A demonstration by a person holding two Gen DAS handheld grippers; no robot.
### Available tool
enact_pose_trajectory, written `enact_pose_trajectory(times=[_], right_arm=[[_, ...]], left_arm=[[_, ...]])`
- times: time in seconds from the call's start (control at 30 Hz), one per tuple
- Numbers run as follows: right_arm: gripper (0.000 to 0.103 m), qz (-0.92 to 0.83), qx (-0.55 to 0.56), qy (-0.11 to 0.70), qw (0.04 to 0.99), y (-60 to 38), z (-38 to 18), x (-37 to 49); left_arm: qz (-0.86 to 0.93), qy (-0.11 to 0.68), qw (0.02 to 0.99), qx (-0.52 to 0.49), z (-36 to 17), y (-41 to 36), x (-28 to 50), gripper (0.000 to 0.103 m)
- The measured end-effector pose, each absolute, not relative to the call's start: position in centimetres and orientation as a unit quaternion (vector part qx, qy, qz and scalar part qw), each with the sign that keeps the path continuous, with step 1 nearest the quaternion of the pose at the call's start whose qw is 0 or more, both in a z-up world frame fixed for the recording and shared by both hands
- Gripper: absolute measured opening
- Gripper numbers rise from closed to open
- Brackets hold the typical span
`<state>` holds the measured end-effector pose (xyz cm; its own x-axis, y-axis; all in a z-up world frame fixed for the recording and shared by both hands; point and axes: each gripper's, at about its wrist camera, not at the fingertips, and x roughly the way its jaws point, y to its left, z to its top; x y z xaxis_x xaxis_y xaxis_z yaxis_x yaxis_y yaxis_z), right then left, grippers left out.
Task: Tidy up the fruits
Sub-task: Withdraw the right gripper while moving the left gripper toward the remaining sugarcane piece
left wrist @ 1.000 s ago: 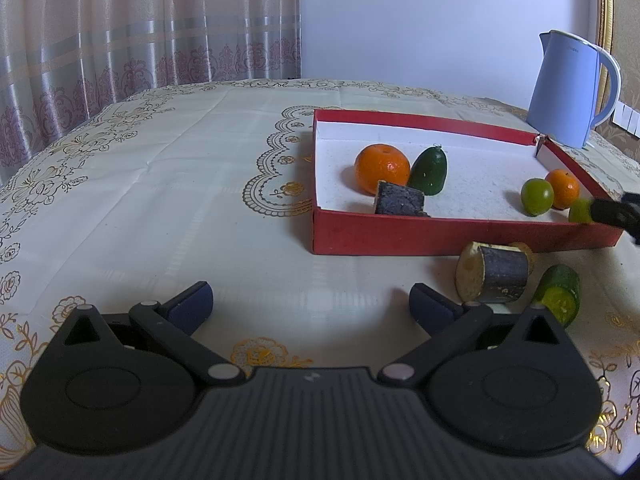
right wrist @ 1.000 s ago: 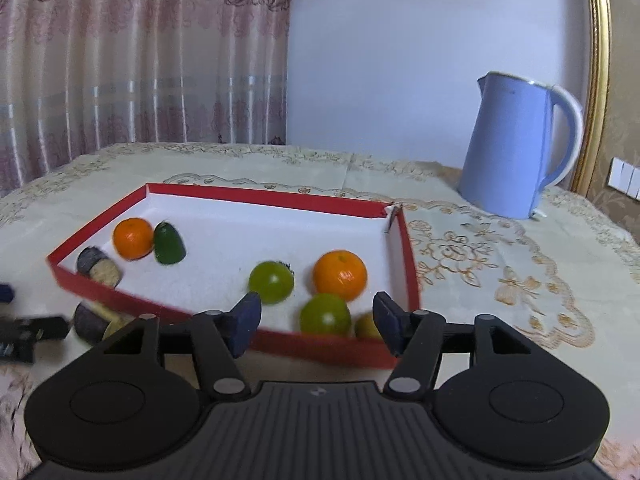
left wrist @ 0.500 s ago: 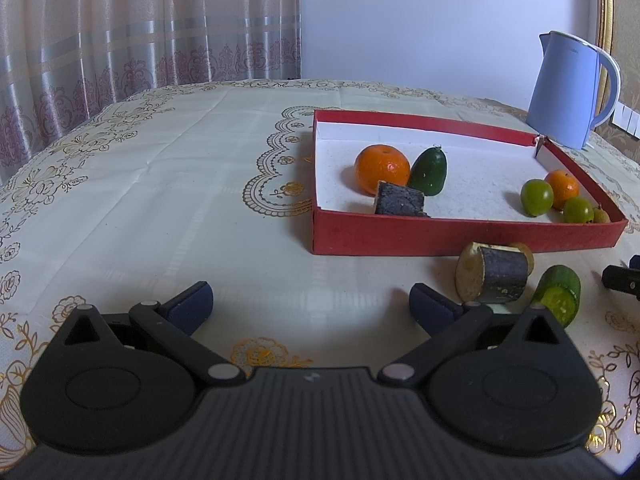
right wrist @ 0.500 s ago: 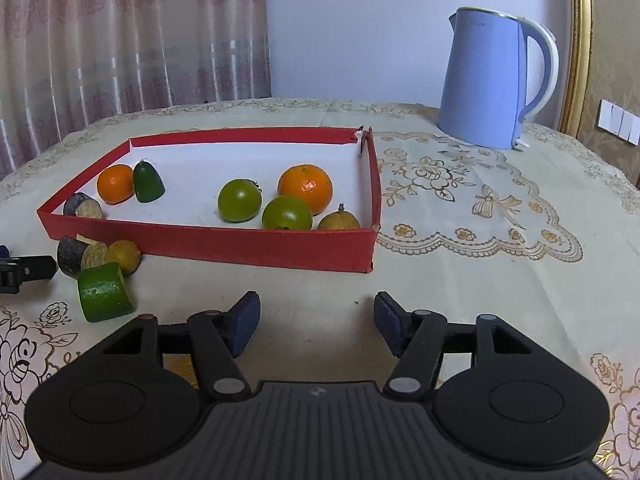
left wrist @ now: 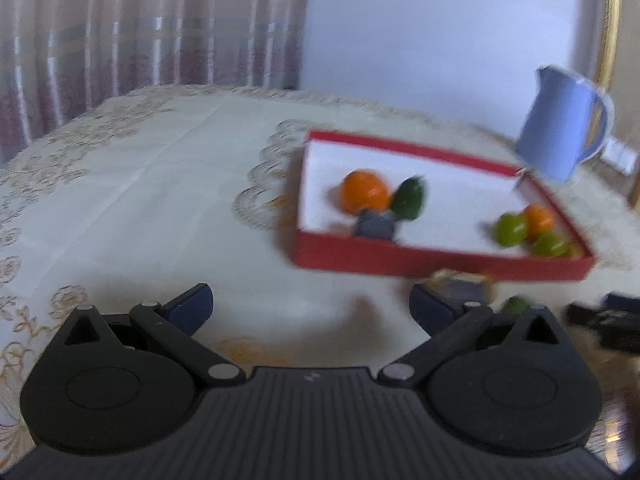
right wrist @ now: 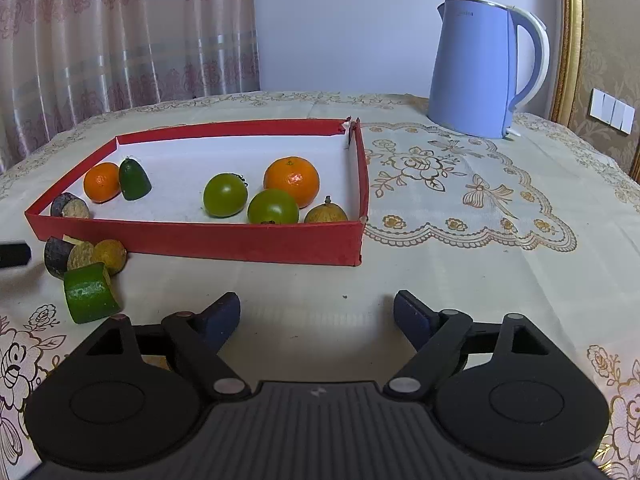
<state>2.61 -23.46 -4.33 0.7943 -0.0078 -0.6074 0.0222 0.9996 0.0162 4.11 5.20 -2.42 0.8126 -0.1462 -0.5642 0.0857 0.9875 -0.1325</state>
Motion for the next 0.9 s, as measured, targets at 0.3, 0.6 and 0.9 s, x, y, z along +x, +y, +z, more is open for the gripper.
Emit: enact_pose_trajectory(times=[0.3, 0.6, 0.9], right_arm=[[0.086, -0.008, 0.012, 0.321, 0.947, -23.5, -4.4, 2.6], [0.086, -0.007, 0.012, 0.321, 0.947, -23.5, -4.4, 2.6], [0.087, -0.007, 0.012, 0.321, 0.947, -23.5, -4.4, 2.7]], left_arm=[[-0.112, 0.291, 0.95, -0.017, -1.0, 1.0, 4.4, 0.103], [-0.099, 0.32, 0.942, 0.001, -2.2, -0.2, 5.6, 0.103], [-0.091, 0.329, 0.94, 0.004, -3.2, -0.3, 6.3, 0.103]])
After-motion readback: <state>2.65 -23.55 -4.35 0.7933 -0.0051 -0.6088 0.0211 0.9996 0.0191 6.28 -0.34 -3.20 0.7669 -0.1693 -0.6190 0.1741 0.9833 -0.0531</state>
